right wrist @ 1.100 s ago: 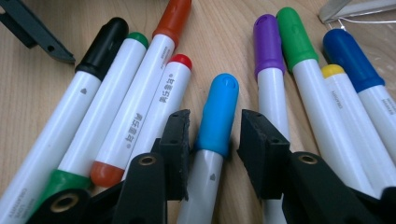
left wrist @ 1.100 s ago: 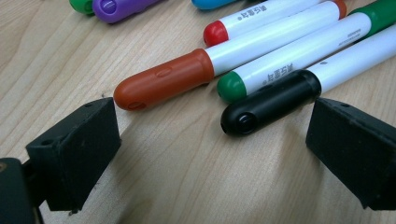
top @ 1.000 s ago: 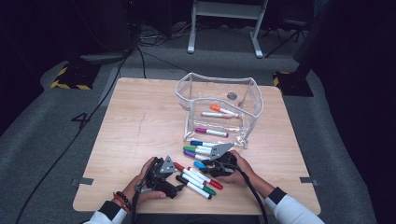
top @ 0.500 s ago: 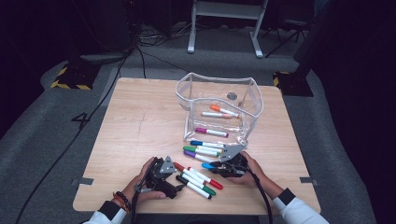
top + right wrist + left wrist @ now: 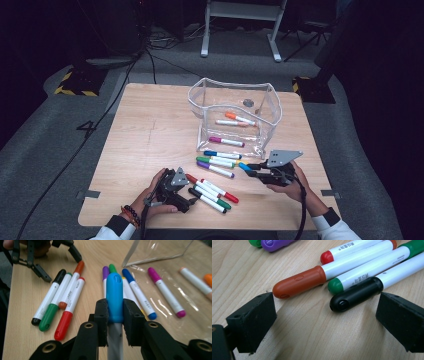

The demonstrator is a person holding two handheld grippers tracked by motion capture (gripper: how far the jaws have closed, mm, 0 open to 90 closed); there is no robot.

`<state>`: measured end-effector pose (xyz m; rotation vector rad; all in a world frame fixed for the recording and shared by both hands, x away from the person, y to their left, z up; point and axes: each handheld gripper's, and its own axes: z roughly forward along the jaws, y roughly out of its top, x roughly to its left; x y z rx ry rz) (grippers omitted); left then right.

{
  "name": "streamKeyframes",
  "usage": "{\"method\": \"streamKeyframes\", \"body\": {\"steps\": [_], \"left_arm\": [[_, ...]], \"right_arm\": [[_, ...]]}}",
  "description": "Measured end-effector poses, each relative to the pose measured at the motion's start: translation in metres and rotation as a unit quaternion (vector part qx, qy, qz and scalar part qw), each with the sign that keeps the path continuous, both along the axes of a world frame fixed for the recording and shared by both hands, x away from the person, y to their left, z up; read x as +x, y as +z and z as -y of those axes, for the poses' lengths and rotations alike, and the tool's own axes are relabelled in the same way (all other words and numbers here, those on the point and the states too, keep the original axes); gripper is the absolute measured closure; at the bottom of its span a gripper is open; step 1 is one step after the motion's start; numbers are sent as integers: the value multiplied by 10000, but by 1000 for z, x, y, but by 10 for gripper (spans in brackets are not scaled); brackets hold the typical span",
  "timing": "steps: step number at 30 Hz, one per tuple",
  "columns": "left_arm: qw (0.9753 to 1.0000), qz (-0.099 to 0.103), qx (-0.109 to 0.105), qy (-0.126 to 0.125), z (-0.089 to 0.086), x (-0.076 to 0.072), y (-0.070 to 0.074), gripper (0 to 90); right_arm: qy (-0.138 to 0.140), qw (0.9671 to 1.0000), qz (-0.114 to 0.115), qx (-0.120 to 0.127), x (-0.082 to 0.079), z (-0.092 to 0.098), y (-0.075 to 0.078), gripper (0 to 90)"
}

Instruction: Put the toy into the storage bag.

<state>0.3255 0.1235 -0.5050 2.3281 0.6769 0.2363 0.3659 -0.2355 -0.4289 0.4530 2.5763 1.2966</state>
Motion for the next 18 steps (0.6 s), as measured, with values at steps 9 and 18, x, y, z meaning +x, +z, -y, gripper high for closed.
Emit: {"method": "streamKeyframes", "body": {"steps": [9, 18], "left_arm": [[10000, 0, 1, -2, 0, 0, 0, 32], [10000, 7, 3, -18, 0, 0, 0, 31]], "right_arm": [[-344, 9980, 408, 350, -6, 33, 41, 749], [-563, 9945, 761, 449, -4, 48, 80, 749]]}}
